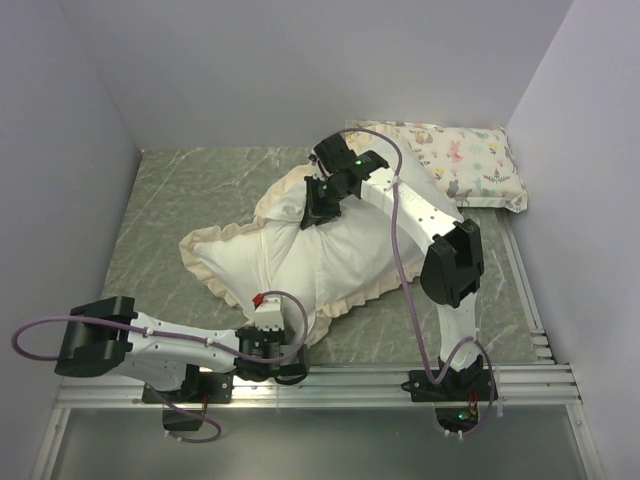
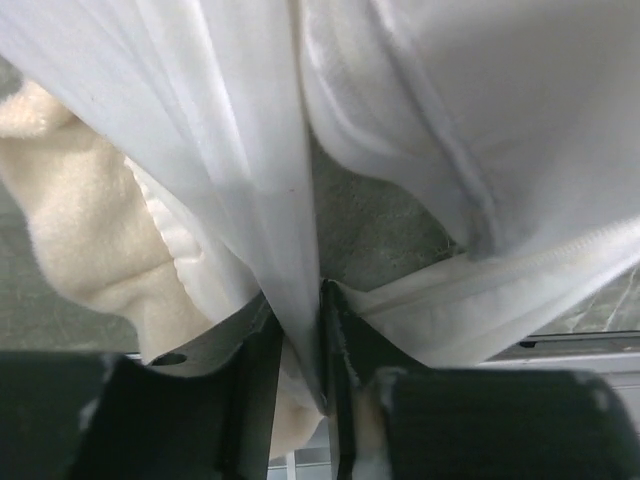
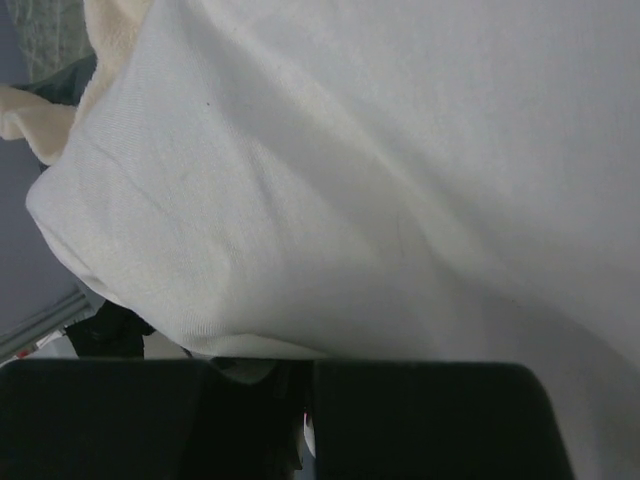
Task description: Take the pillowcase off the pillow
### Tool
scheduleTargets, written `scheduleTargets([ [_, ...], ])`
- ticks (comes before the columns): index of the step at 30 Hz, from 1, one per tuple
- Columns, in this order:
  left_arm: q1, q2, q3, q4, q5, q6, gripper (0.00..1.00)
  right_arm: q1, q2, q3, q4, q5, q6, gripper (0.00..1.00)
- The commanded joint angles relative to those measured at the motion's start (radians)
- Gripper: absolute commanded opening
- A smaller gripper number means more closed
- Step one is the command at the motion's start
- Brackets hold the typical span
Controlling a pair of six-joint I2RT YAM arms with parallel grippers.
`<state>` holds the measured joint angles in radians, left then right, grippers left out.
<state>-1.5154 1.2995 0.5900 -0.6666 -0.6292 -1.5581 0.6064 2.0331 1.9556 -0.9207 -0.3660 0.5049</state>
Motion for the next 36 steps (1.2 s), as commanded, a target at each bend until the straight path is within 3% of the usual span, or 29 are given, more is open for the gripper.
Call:
scheduleTargets([
  [1,0.001,-0.014,-0.012,-0.107,0.338,-0.005,0.28,-0.143,-0.091,-0.018,0.440,0.274,-0.008,0.00],
  [5,0.162,-0.145,-0.028,-0.002,0.296,0.052,0.27,-0.125,-0.271,-0.327,0.575,0.280,-0.006,0.00],
  [7,0.246,-0.180,-0.033,0.028,0.264,0.084,0.25,-0.105,-0.351,-0.411,0.606,0.295,-0.011,0.00],
  [11,0.316,-0.226,-0.025,0.100,0.208,0.104,0.18,-0.050,-0.431,-0.521,0.609,0.360,-0.061,0.02],
  [13,0.320,-0.233,-0.032,0.117,0.191,0.093,0.15,-0.030,-0.462,-0.526,0.586,0.421,-0.083,0.11],
  [14,0.322,-0.238,-0.035,0.134,0.180,0.092,0.15,-0.016,-0.473,-0.526,0.580,0.438,-0.100,0.26],
  [17,0.325,-0.256,-0.045,0.147,0.158,0.073,0.15,0.006,-0.522,-0.535,0.572,0.470,-0.126,0.54],
  [20,0.327,-0.276,-0.035,0.133,0.141,0.075,0.16,0.032,-0.579,-0.546,0.563,0.493,-0.158,0.68],
  [26,0.328,-0.354,0.051,0.003,0.114,0.084,0.22,0.193,-0.711,-0.621,0.594,0.498,-0.245,0.75],
  [30,0.328,-0.427,0.166,-0.145,0.057,0.082,0.38,0.299,-0.743,-0.696,0.644,0.501,-0.285,0.75],
  [36,0.337,-0.517,0.261,-0.292,-0.030,0.052,0.48,0.406,-0.745,-0.759,0.717,0.475,-0.321,0.75],
])
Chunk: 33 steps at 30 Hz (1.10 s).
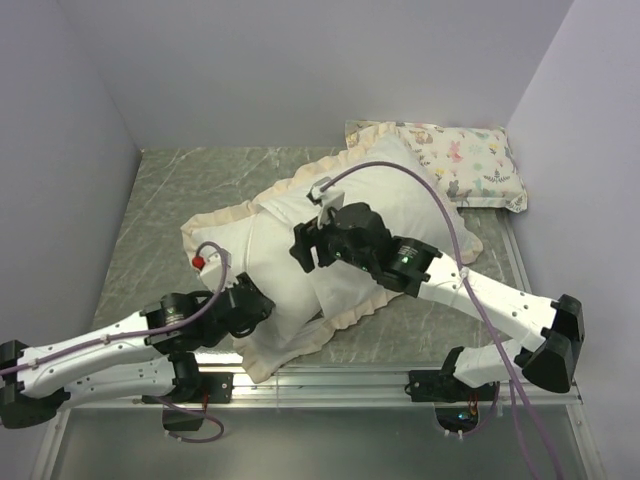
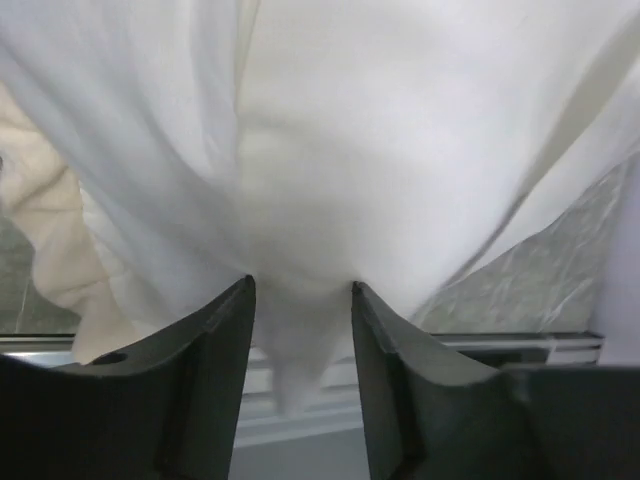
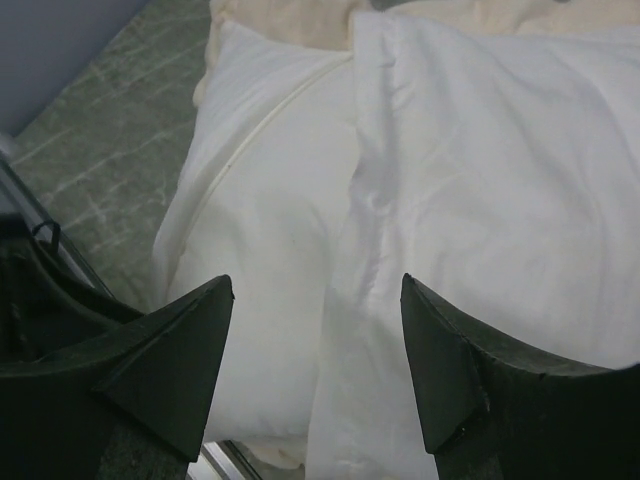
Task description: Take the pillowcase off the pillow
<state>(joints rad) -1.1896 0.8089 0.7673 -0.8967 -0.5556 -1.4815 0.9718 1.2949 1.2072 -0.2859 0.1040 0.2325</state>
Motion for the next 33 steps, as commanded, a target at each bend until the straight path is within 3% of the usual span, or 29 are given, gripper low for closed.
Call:
scheduleTargets([
  [1,0.019,-0.028,0.099,-0.091,-0.131,-0.040,0.50,0.074,0.003,-0.003,0.086,0.010,-0.065,0.75],
  [10,0.073,-0.043,0.185,-0.216,-0.293,-0.114,0.70,0.220,0.125,0.045,0.116,0.077,-0.107,0.76],
  [14,0.186,-0.031,0.191,-0.104,-0.281,0.021,0.76,0.251,0.202,0.058,0.125,0.120,-0.108,0.77],
  [21,0.578,0.052,0.141,0.221,0.035,0.352,0.80,0.266,0.257,-0.021,0.191,0.212,-0.072,0.85],
  [24,0.665,0.117,0.127,0.358,0.196,0.473,0.83,0.268,0.300,-0.043,0.209,0.273,-0.055,0.87],
  [26,0.688,0.165,0.159,0.375,0.288,0.538,0.83,0.266,0.317,-0.060,0.223,0.293,-0.036,0.88],
  [31,0.699,0.266,0.167,0.364,0.327,0.581,0.83,0.263,0.357,-0.107,0.257,0.312,0.033,0.84],
  [32,0.700,0.276,0.162,0.354,0.318,0.579,0.82,0.251,0.380,-0.106,0.257,0.309,0.043,0.82],
  [33,0.708,0.288,0.159,0.338,0.315,0.583,0.81,0.240,0.391,-0.095,0.245,0.300,0.063,0.72],
])
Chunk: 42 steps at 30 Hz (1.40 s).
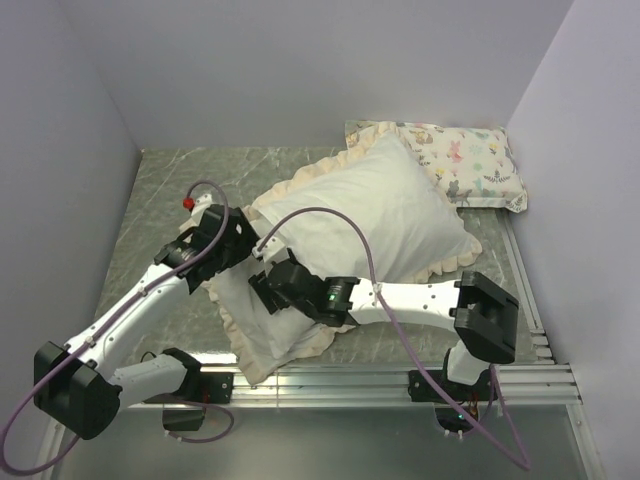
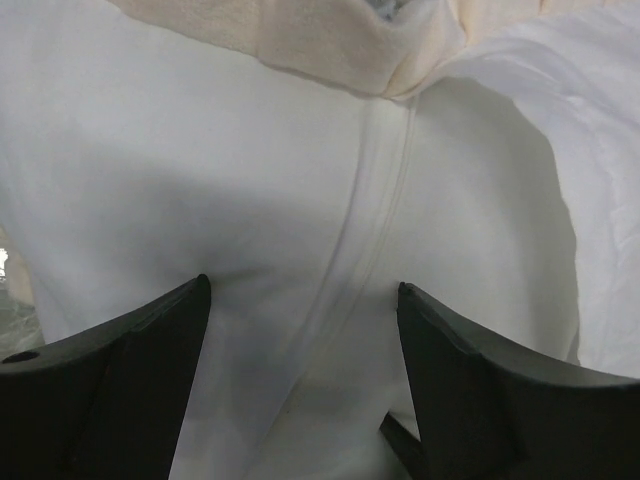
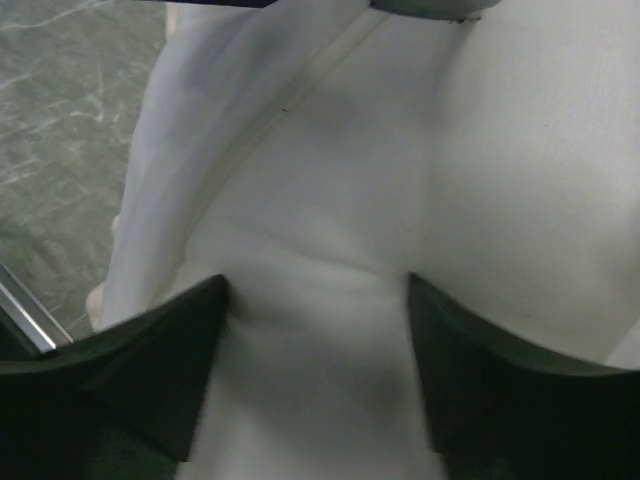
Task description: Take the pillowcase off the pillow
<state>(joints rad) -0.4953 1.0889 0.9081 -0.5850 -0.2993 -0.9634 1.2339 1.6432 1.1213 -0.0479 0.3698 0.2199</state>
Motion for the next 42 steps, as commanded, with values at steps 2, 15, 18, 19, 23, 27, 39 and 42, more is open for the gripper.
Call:
scheduleTargets([
  [2,0.026,0.014,0.002,0.021,0.061,0.072,0.79,-0.042,0.069,0.006,-0.006,0.000,0.088,0.49],
  [15,0.052,-0.004,-0.014,-0.039,0.081,0.141,0.38,-0.292,-0.034,0.103,-0.138,-0.236,0.196,0.00],
  [18,0.052,-0.012,-0.011,-0.041,0.077,0.155,0.45,-0.338,-0.045,0.141,-0.164,-0.253,0.190,0.00],
  [19,0.052,-0.017,-0.011,-0.041,0.083,0.160,0.45,-0.347,-0.049,0.146,-0.165,-0.271,0.190,0.00],
  [23,0.052,-0.017,-0.003,-0.053,0.056,0.172,0.25,-0.419,-0.081,0.172,-0.170,-0.347,0.199,0.00],
  [27,0.057,-0.007,-0.002,-0.079,-0.001,0.155,0.03,-0.496,-0.146,0.189,-0.171,-0.443,0.222,0.00],
  [39,0.219,0.020,-0.061,-0.038,-0.089,0.085,0.00,-0.657,-0.419,0.045,-0.132,-0.586,0.289,0.00],
  [42,0.254,0.048,-0.074,0.016,-0.055,0.068,0.01,-0.663,-0.476,0.040,-0.142,-0.597,0.288,0.00],
])
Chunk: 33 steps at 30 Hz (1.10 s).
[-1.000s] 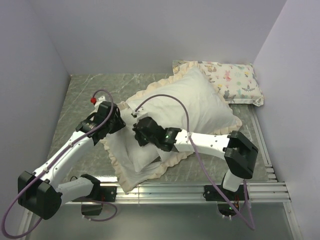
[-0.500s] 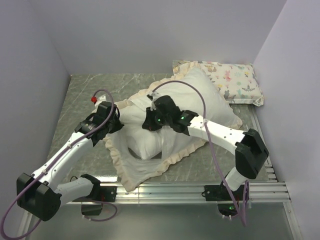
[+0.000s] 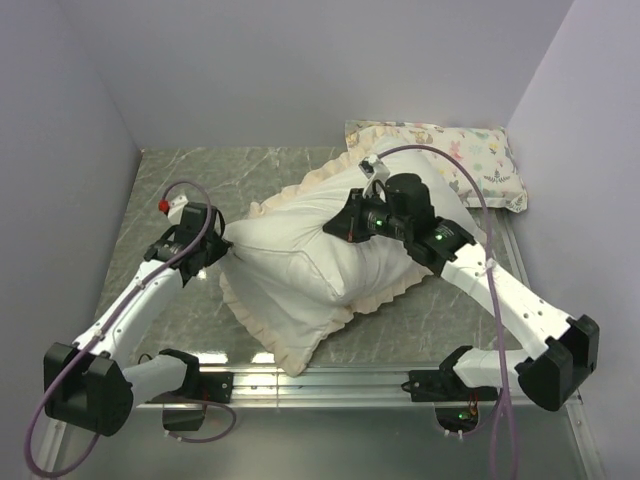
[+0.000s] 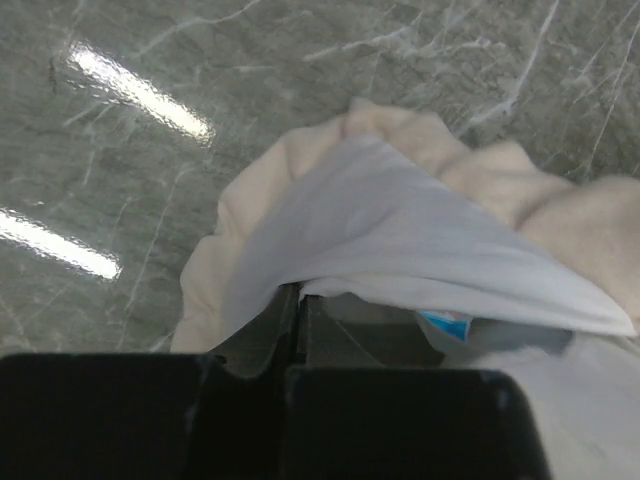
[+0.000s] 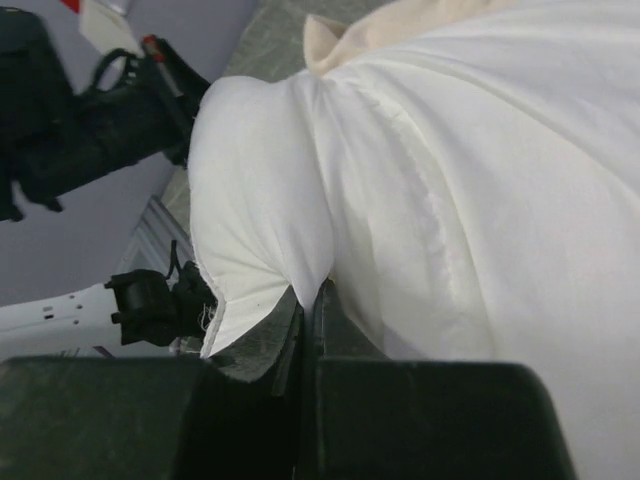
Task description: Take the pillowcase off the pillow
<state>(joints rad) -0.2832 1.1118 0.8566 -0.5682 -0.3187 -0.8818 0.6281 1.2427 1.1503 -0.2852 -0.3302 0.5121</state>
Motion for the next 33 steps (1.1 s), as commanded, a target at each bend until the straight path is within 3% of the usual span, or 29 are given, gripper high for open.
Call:
scheduleTargets([
  [1,0.048,0.035,-0.018,0.014,-0.013,-0.019,0.01,-0.060,-0.103,0.005,0.098,0.099,-0.003,0.00],
  [7,0.059,0.134,0.074,0.171,0.128,-0.011,0.01,-0.064,-0.152,-0.029,0.139,0.018,0.040,0.00],
  [12,0.064,0.244,0.212,0.312,0.378,0.040,0.12,-0.059,-0.141,-0.015,0.257,-0.078,0.121,0.00],
  [14,0.064,0.287,0.306,0.295,0.395,0.050,0.23,-0.050,-0.141,-0.006,0.284,-0.075,0.150,0.00],
  [15,0.065,0.302,0.356,0.277,0.395,0.053,0.37,-0.030,-0.144,0.005,0.309,-0.058,0.158,0.00],
  [19,0.078,0.332,0.473,0.240,0.423,0.090,0.68,0.021,-0.140,0.000,0.360,0.035,0.183,0.00],
  [22,0.101,0.352,0.565,0.196,0.418,0.101,0.82,0.082,-0.129,-0.009,0.403,0.150,0.198,0.00],
  [26,0.147,0.355,0.705,0.091,0.368,0.113,0.91,0.149,-0.106,-0.021,0.449,0.276,0.184,0.00],
  [30,0.156,0.388,0.925,-0.097,0.291,0.147,0.95,0.174,-0.037,-0.037,0.498,0.275,0.201,0.00],
  [33,0.156,0.379,0.940,-0.140,0.264,0.147,0.99,0.180,0.013,-0.031,0.540,0.273,0.220,0.00],
])
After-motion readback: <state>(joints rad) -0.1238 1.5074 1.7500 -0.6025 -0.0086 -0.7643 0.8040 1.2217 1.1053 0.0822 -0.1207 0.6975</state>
